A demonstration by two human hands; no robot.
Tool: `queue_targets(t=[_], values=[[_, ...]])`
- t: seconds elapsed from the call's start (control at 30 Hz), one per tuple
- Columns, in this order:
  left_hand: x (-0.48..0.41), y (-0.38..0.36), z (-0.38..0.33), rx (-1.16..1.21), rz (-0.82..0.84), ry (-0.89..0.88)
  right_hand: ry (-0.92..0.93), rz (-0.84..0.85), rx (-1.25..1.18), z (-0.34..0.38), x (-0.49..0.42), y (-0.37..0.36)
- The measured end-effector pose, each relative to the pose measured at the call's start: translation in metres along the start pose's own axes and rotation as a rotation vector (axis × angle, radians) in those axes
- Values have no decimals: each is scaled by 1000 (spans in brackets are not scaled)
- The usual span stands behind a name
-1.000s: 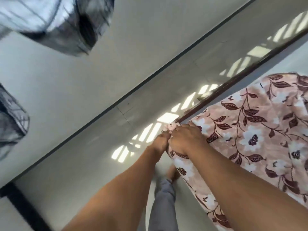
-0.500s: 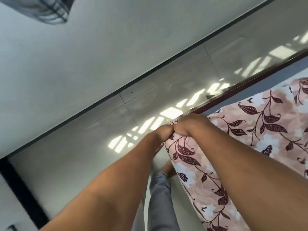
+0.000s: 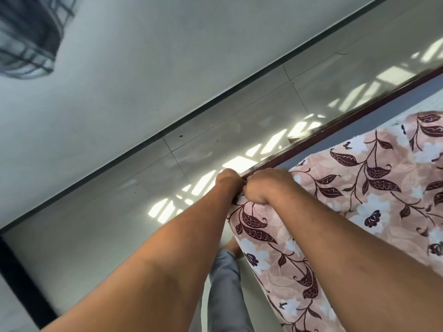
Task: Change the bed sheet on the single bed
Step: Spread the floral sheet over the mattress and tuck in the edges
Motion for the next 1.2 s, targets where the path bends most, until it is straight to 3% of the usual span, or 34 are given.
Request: queue_targets(t=[0.1,0.27,0.37,0.53,0.7,0.97,1.03,1.2], values=[[-10,-9,12,131,-120,54,-2,-13,-2,-1,-2,-2],[-16,-20,28,408,-252,-18,-4,-21,-1,-2,0,-3],[-13,-21,48,740,-205,-84,-5,-24,-6,-4,-2,-6],[16,-15,72,909,64,-204,5,-8,6,-3,-1,-5],[33,-17,62,775,312,-215,-5,8,-3,0,-1,-3],[29,-8,25,283,231,-251,26,-39,-8,0,3,-1],[22,-4,20,138,199,-253,28,-158,-81,-3,10,-5],[8,0,5,-45,91,-182,-11,-766,-288,-16,52,-40]])
Point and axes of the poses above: each hand's wrist, its own x-axis away from the middle knuckle, its own y-axis out of the back of the hand, z = x × y, the point moved 1 cm from there along -x, towards the middle knuckle, and after that the axes turned 9 degrees about -x, right-handed, at the moved point
